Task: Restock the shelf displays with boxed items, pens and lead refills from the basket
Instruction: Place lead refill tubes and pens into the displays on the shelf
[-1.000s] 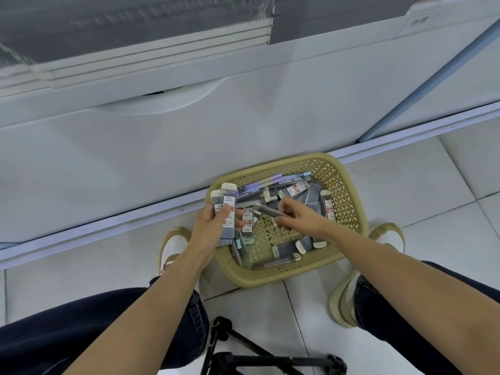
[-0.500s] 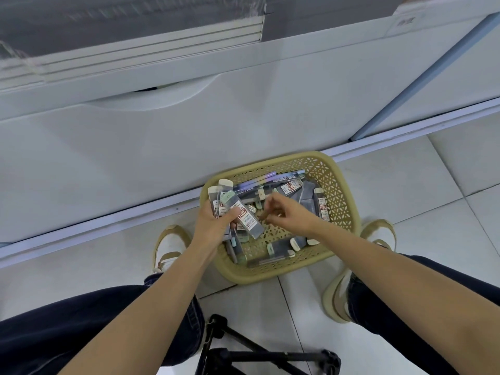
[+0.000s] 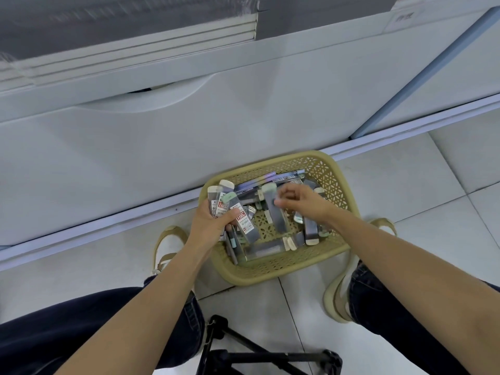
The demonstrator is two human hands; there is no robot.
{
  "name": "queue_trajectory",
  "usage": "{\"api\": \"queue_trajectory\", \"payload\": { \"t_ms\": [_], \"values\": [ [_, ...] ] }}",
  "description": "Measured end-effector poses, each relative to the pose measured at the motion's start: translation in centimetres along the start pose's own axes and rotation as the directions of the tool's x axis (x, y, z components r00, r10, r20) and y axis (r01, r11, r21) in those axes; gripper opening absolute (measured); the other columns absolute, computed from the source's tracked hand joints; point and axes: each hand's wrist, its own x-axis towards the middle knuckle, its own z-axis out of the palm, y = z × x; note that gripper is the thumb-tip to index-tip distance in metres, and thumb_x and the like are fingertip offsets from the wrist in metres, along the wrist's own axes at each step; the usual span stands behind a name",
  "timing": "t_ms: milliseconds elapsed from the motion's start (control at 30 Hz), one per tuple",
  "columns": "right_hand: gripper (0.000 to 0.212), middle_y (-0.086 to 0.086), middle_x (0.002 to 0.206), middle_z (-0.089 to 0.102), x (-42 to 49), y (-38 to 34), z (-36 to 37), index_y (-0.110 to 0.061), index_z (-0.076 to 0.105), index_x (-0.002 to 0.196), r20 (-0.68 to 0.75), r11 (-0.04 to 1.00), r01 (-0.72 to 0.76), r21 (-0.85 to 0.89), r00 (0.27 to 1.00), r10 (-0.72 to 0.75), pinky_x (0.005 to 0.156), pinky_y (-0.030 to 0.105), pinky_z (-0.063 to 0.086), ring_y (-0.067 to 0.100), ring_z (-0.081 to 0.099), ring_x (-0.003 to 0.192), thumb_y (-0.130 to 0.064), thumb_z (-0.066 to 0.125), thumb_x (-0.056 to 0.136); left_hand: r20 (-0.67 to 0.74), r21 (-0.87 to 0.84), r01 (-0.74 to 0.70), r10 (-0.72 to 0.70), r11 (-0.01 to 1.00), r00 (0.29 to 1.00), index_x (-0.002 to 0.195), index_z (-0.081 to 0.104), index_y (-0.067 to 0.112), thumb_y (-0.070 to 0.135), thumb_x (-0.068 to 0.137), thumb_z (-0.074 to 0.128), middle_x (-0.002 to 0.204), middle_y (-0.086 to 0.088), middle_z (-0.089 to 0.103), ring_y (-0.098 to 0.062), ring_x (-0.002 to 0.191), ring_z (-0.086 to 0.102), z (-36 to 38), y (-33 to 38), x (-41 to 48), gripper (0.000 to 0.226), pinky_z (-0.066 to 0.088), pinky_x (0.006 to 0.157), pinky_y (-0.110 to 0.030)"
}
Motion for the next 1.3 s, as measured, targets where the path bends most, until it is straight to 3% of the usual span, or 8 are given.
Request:
{"api": "queue_trajectory", "payload": {
  "t_ms": [100,233,433,600,767,933,1100,1300],
  "values": [
    [0.009,-0.004,0.064,0.059,0.0,-2.0,0.1,-0.011,0.054,0.087,-0.030,0.975,0.034,0.218,0.999,-0.028,0.056,0.021,0.046,0.011,0.053,0.057,-0.011,0.061,0.093,-0.006,0.004,-0.013,0.013,1.000,1.000,0.103,0.061,0.014,0.014,0.083,0.075,0.090,-0.004,0.073,-0.011,0.066,0.063,0.4,0.4,-0.1,0.025,0.055,0.063,-0.025],
    [0.017,-0.009,0.054,0.058,0.3,-2.8,3.4,-0.009,0.046,0.091,-0.065,0.985,0.031,0.167,0.998,-0.021,0.050,0.019,0.042,0.006,0.047,0.048,-0.013,0.062,0.093,0.024,-0.042,-0.046,0.047,0.998,0.999,0.105,0.063,0.012,0.014,0.080,0.077,0.091,-0.004,0.073,-0.009,0.069,0.067,1.8,1.2,-0.8,0.028,0.054,0.061,-0.020],
    [0.010,0.006,0.080,0.058,-0.5,-4.3,2.8,-0.006,0.055,0.102,0.080,0.911,0.031,0.411,0.994,-0.070,0.059,0.023,0.051,0.013,0.056,0.062,-0.009,0.060,0.094,-0.009,-0.088,-0.129,0.129,0.988,0.992,0.094,0.063,0.015,0.010,0.078,0.078,0.079,0.000,0.070,-0.003,0.056,0.062,1.9,3.2,-1.3,0.022,0.050,0.052,-0.019],
    [0.026,0.002,0.068,0.054,-1.7,-6.8,0.5,-0.017,0.064,0.114,0.074,0.975,0.128,0.179,0.987,-0.143,0.051,0.021,0.041,0.010,0.046,0.053,-0.010,0.065,0.090,0.005,-0.177,-0.117,0.120,0.977,0.993,0.093,0.063,0.019,0.017,0.081,0.077,0.083,-0.003,0.071,-0.011,0.062,0.064,2.0,5.7,-2.3,0.018,0.050,0.050,-0.024],
    [0.008,-0.007,0.061,0.060,-3.3,-10.3,-0.6,-0.010,0.062,0.089,-0.025,0.958,0.236,0.160,0.972,-0.235,0.055,0.017,0.045,0.005,0.053,0.054,-0.011,0.059,0.095,0.060,-0.343,-0.089,0.117,0.935,0.991,0.114,0.058,-0.001,0.016,0.086,0.071,0.078,-0.007,0.065,-0.009,0.049,0.056,2.8,9.2,-4.2,0.035,0.049,0.047,-0.024],
    [0.009,-0.007,0.056,0.057,-7.0,-14.3,-2.0,-0.010,0.059,0.090,-0.001,0.953,0.291,0.081,0.956,-0.292,0.052,0.017,0.045,0.006,0.052,0.051,-0.010,0.054,0.098,0.100,-0.330,-0.197,0.242,0.923,0.965,0.116,0.057,-0.005,0.003,0.080,0.074,0.077,-0.005,0.065,-0.011,0.052,0.051,3.2,12.7,-6.8,0.040,0.048,0.048,-0.025],
    [0.010,0.001,0.080,0.059,-12.2,-19.6,-4.5,-0.007,0.063,0.098,0.041,0.894,0.393,-0.215,0.918,-0.394,0.069,0.023,0.044,0.010,0.052,0.072,-0.009,0.053,0.098,0.144,-0.349,-0.268,0.334,0.898,0.932,0.111,0.060,0.007,0.008,0.086,0.069,0.084,-0.005,0.071,-0.012,0.061,0.059,4.0,17.0,-10.4,0.027,0.050,0.052,-0.022],
    [0.022,0.013,0.104,0.072,-19.0,-26.7,-7.8,-0.003,0.063,0.113,-0.135,0.784,0.580,-0.220,0.778,-0.614,0.081,0.031,0.056,0.019,0.067,0.090,-0.016,0.057,0.096,0.151,-0.218,-0.525,0.560,0.822,0.814,0.102,0.058,0.020,0.014,0.079,0.078,0.075,0.007,0.064,-0.010,0.060,0.050,5.0,24.7,-14.6,0.031,0.044,0.053,-0.024]
  ]
}}
